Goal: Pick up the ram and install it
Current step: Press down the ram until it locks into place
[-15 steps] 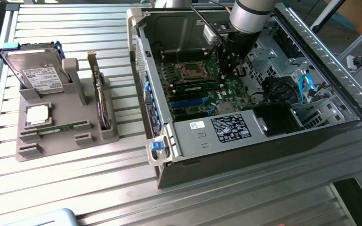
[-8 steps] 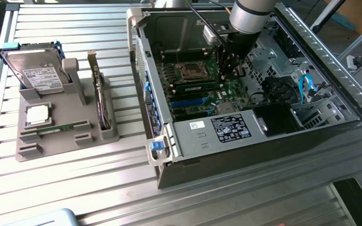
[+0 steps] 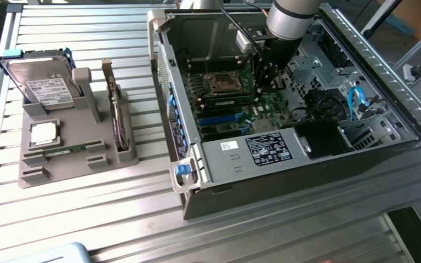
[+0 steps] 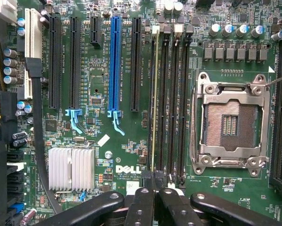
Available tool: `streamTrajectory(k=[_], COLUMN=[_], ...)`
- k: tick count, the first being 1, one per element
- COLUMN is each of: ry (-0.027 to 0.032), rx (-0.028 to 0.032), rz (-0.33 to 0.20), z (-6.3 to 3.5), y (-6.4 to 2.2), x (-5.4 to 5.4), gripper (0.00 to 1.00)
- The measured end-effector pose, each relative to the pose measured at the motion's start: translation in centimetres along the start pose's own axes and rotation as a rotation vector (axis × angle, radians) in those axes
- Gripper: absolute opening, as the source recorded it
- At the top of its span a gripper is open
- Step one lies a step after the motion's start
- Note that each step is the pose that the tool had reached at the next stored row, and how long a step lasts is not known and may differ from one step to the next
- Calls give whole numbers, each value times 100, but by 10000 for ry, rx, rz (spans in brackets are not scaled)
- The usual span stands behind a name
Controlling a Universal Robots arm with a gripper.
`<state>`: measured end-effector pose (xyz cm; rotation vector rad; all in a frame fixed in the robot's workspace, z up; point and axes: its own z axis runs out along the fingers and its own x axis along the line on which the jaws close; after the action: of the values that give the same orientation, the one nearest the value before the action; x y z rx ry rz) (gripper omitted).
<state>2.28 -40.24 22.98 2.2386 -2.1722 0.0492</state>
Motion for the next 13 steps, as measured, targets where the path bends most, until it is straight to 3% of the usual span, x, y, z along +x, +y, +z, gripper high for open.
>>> streamTrajectory(k=[7,13], ry=[-11,-2], rx=[3,0], rz=[2,1], z=[-17,-102], y=[-1,-5], x=[-1,4], gripper=[11,11])
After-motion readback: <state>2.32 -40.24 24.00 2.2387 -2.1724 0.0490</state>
